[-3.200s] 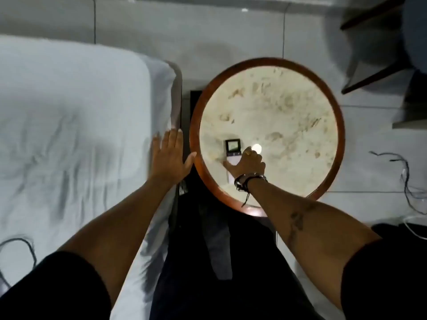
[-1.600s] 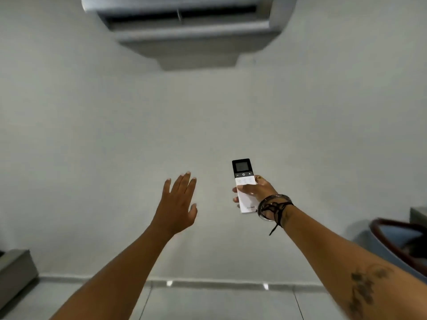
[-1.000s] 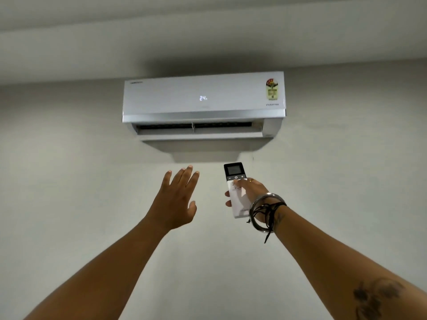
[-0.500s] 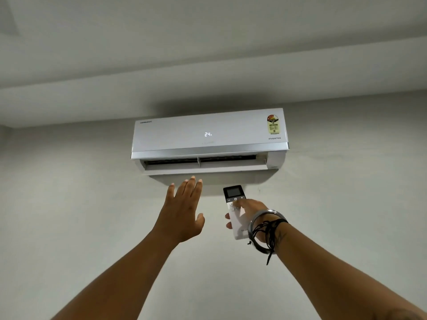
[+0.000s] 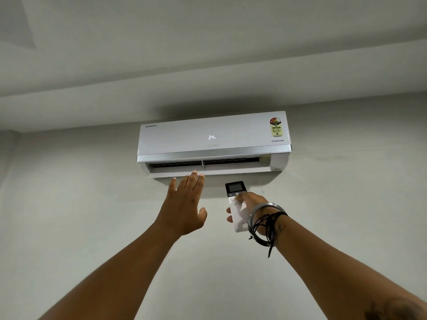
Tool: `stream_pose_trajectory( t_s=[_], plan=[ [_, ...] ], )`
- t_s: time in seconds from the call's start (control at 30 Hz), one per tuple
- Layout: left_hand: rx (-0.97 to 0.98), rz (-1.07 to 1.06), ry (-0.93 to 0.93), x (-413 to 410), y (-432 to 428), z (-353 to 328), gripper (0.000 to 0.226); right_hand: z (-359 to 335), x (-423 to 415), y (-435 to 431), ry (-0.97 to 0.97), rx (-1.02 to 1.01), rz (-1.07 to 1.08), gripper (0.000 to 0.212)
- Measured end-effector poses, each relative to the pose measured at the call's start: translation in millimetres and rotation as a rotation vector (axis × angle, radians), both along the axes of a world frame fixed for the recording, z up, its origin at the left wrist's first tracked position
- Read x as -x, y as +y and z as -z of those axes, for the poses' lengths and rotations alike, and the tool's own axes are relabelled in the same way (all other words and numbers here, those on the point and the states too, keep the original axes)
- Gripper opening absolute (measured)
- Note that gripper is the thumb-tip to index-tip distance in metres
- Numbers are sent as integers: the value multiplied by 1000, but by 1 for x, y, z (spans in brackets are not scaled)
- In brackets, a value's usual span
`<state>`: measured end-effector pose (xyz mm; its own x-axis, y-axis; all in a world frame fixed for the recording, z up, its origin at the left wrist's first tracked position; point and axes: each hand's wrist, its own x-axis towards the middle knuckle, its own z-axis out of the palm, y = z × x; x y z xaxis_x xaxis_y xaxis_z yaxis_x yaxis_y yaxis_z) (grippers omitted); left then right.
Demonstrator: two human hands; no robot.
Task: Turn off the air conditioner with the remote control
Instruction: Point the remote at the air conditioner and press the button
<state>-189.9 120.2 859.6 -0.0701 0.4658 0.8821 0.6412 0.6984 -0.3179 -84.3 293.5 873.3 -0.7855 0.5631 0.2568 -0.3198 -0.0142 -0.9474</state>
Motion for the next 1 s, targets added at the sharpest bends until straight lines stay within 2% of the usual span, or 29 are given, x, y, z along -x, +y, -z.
stream_pose_trajectory(
  t_s=[0.4,1.0],
  plan=[
    [-13,-4,-25,-11,-9,-11,83,-13,-4,-16,-21,-47,0,12],
    [-76,96,-92,-15,-12,-15,67,-17,-8,-23,6,-98,21,10]
  ],
)
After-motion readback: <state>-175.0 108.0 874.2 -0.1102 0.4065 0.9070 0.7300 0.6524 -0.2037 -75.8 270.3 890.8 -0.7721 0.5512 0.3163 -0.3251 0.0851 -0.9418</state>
